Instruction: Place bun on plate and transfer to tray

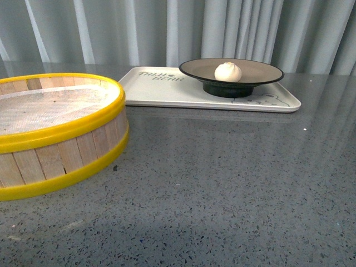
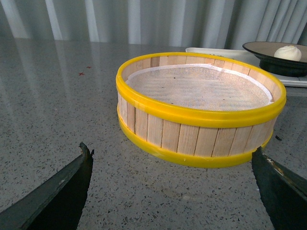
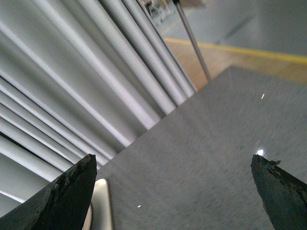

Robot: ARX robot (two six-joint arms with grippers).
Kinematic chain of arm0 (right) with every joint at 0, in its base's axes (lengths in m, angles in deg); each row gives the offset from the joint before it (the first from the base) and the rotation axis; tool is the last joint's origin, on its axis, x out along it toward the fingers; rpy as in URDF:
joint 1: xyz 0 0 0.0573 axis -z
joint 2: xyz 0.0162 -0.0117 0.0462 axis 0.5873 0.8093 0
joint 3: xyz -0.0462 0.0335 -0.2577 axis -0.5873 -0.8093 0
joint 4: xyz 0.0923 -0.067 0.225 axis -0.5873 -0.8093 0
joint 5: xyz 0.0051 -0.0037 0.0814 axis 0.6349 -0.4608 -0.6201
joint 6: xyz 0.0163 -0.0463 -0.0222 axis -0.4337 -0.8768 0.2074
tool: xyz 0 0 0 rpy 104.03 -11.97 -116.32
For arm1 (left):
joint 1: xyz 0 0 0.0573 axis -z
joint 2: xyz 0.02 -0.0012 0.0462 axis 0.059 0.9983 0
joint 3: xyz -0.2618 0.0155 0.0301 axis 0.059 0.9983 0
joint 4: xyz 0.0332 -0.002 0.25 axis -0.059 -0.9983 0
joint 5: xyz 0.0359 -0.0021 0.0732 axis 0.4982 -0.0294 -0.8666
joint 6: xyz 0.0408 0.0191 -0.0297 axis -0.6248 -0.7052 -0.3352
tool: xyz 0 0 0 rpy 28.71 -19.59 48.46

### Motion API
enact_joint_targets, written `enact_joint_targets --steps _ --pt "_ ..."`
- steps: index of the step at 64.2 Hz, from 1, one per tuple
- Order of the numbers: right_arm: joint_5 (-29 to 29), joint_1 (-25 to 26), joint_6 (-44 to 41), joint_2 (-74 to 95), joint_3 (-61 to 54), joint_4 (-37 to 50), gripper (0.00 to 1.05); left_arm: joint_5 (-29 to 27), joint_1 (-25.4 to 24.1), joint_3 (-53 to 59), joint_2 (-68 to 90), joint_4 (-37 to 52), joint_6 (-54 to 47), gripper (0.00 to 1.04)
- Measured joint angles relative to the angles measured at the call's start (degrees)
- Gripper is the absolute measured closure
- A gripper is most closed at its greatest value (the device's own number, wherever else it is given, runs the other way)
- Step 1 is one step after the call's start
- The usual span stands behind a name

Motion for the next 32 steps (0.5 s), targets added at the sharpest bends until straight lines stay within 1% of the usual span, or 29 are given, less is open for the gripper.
enact_joint_targets --steps 2,5,12,13,15,16,18,19,23,32 --pt "0.0 0.6 -4.9 -2.3 -2.9 2.2 0.08 0.0 0.0 0.0 0.0 0.0 0.0 0.07" --pt "0.3 0.8 -8.7 -4.1 -6.1 4.2 0.08 0.0 0.0 0.0 0.0 0.0 0.0 0.07" --pt "1.0 0.9 -25.6 -9.6 -19.5 12.7 0.08 0.0 0.0 0.0 0.0 0.0 0.0 0.07" --pt "0.1 1.2 -26.7 -10.3 -20.8 13.4 0.09 0.0 0.0 0.0 0.0 0.0 0.0 0.07" --pt "-6.2 2.0 -27.7 -12.1 -23.2 13.6 0.15 0.0 0.0 0.0 0.0 0.0 0.0 0.07" --pt "-10.5 2.1 -28.2 -13.8 -25.4 14.1 0.2 0.0 0.0 0.0 0.0 0.0 0.0 0.07" --pt "-14.7 1.6 -28.7 -16.5 -28.8 14.6 0.27 0.0 0.0 0.0 0.0 0.0 0.0 0.07" --pt "-15.5 0.6 -28.9 -18.7 -31.3 14.6 0.32 0.0 0.0 0.0 0.0 0.0 0.0 0.07" --pt "-14.7 -1.9 -29.2 -23.1 -36.0 14.1 0.43 0.0 0.0 0.0 0.0 0.0 0.0 0.07" --pt "-10.0 -7.0 -29.8 -30.9 -42.7 13.2 0.68 -0.1 0.0 0.0 0.0 0.0 0.0 0.07"
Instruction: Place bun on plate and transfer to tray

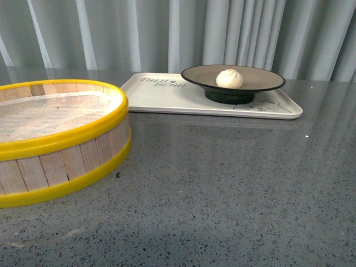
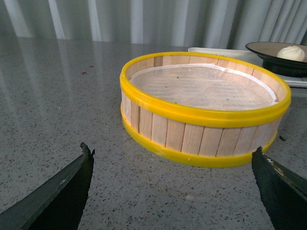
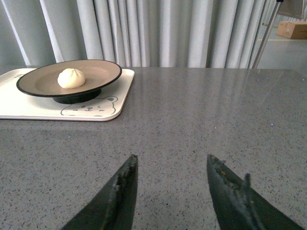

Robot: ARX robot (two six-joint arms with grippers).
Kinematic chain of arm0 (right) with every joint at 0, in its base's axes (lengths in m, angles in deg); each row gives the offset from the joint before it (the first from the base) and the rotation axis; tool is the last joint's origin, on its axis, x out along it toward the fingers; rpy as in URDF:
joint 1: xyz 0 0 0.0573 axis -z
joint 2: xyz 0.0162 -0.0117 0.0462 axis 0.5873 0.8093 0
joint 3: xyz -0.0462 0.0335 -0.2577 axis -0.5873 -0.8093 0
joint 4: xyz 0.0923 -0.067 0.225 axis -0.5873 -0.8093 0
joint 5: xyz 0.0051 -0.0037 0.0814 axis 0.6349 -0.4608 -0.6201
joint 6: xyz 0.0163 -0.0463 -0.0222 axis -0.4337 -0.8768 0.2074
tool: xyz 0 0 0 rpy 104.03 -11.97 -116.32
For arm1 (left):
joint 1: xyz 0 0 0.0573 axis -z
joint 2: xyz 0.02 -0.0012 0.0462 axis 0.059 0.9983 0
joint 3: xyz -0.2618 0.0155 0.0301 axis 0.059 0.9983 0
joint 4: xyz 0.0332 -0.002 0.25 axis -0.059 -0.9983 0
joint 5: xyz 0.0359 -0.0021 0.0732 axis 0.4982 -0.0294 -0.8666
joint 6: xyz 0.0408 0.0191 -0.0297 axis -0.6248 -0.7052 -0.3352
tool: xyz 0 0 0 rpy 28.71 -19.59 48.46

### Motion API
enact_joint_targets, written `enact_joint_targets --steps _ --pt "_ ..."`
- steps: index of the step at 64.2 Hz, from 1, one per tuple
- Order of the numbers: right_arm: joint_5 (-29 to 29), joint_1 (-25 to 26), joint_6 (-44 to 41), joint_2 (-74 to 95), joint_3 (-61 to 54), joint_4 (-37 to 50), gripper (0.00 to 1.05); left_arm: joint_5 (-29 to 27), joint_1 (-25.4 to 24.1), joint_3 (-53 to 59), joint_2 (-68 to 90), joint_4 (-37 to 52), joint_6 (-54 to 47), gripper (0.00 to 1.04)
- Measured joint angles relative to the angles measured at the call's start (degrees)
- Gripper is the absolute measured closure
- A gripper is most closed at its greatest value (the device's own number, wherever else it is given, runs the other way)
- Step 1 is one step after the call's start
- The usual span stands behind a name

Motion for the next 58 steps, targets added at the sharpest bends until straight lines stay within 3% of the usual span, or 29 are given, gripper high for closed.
enact_joint_targets --steps 13,33,38,58 --pt "5.4 -5.4 -0.1 -6.3 -4.8 -1.6 1.03 0.1 0.0 0.0 0.0 0.0 0.0 0.07" --pt "11.2 -11.4 -0.2 -15.2 -9.3 -5.9 1.03 0.1 0.0 0.0 0.0 0.0 0.0 0.07" --pt "17.0 -16.0 -0.2 -17.6 -10.0 -7.5 1.03 0.1 0.0 0.0 0.0 0.0 0.0 0.07" --pt "17.5 -17.9 -0.3 -23.6 -12.8 -10.1 1.03 0.1 0.0 0.0 0.0 0.0 0.0 0.07"
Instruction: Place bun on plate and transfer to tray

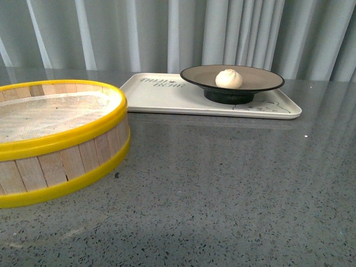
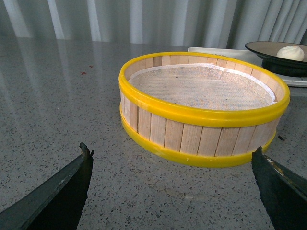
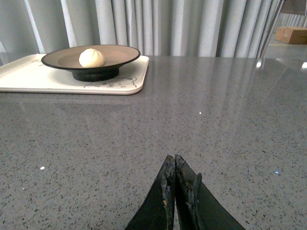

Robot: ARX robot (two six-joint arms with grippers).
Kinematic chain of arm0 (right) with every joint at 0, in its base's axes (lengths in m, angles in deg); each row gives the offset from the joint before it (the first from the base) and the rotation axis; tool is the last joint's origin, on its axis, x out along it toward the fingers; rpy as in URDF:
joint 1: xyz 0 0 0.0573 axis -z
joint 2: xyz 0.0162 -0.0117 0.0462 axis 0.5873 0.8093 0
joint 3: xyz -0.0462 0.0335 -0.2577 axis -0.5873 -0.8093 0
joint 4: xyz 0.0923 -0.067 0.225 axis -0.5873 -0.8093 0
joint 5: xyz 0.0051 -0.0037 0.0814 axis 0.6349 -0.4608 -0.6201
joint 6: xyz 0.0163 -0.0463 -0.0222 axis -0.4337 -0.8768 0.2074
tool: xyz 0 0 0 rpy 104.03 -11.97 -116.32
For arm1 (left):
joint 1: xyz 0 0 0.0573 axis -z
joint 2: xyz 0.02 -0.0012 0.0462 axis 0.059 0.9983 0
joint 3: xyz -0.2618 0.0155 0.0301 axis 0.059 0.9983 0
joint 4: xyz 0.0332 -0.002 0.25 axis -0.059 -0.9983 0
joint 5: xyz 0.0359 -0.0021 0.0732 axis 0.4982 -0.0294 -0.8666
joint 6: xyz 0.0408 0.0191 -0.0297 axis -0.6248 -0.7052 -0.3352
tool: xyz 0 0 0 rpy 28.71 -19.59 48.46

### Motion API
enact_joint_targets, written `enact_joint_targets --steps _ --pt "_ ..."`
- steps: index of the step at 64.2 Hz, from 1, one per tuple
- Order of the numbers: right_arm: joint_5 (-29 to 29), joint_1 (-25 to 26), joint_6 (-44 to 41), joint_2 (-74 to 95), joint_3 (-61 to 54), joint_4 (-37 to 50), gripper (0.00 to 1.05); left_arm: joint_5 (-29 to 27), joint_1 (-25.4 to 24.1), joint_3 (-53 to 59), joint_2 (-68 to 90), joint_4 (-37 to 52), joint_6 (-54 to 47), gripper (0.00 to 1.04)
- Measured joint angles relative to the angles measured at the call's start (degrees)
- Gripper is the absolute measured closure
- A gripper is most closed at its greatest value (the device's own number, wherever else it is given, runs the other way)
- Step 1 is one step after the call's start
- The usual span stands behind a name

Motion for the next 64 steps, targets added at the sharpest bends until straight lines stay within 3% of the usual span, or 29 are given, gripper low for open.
enact_joint_targets --steps 32,38,62,64 --pt "0.0 0.0 0.0 -8.0 -0.5 -7.4 1.03 0.0 0.0 0.0 0.0 0.0 0.0 0.07" --pt "0.0 0.0 0.0 -15.5 -0.4 -16.8 1.03 0.0 0.0 0.0 0.0 0.0 0.0 0.07" --pt "0.0 0.0 0.0 -17.6 -0.4 -17.3 1.03 0.0 0.0 0.0 0.0 0.0 0.0 0.07" --pt "0.0 0.0 -0.1 -17.6 -0.4 -17.3 0.99 0.0 0.0 0.0 0.0 0.0 0.0 0.07"
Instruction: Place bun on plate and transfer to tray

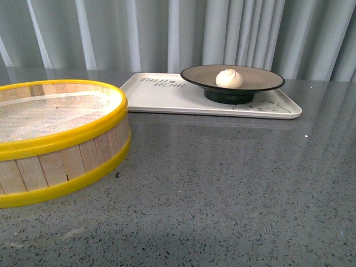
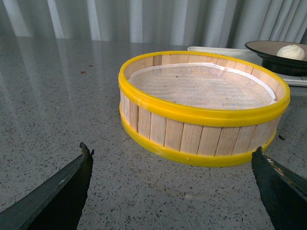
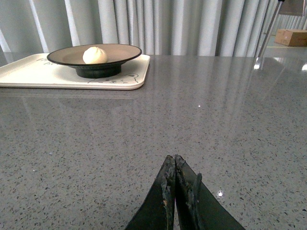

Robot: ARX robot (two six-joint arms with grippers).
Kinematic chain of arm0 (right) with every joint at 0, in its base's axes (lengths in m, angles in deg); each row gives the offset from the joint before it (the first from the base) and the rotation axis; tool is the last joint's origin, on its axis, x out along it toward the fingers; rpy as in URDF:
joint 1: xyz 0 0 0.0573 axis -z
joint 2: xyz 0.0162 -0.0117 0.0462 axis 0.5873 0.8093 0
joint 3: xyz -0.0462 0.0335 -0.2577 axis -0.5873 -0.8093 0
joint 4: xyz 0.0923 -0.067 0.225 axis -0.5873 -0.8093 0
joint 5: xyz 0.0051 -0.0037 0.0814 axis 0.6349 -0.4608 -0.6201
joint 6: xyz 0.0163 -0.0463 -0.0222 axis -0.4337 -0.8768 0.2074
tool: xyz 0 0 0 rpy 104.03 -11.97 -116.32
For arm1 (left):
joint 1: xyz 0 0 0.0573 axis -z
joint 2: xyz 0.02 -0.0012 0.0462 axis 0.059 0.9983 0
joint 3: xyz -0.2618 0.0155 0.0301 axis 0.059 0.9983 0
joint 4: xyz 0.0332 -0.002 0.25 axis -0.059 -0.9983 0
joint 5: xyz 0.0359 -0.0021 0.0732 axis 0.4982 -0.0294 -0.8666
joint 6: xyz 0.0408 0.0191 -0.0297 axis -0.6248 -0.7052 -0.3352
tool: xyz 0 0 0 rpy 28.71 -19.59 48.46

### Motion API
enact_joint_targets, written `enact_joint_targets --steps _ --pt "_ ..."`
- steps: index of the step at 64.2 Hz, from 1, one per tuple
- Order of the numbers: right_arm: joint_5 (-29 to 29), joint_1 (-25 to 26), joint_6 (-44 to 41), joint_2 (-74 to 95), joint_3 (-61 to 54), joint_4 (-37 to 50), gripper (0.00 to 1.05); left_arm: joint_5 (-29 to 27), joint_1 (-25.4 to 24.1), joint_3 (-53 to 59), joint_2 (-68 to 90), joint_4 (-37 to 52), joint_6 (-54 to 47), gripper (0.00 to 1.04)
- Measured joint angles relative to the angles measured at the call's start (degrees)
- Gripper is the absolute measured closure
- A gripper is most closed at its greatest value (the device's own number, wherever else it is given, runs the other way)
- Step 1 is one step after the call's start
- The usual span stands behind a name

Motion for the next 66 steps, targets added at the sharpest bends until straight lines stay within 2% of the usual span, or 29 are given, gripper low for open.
enact_joint_targets --steps 34,36,41,66 --pt "0.0 0.0 0.0 0.0 0.0 0.0 0.09 0.0 0.0 0.0 0.0 0.0 0.0 0.07" --pt "0.0 0.0 0.1 0.0 0.0 0.0 0.06 0.0 0.0 0.0 0.0 0.0 0.0 0.07" --pt "0.0 0.0 0.0 0.0 0.0 0.0 0.09 0.0 0.0 0.0 0.0 0.0 0.0 0.07" --pt "0.0 0.0 0.0 0.0 0.0 0.0 0.08 0.0 0.0 0.0 0.0 0.0 0.0 0.07"
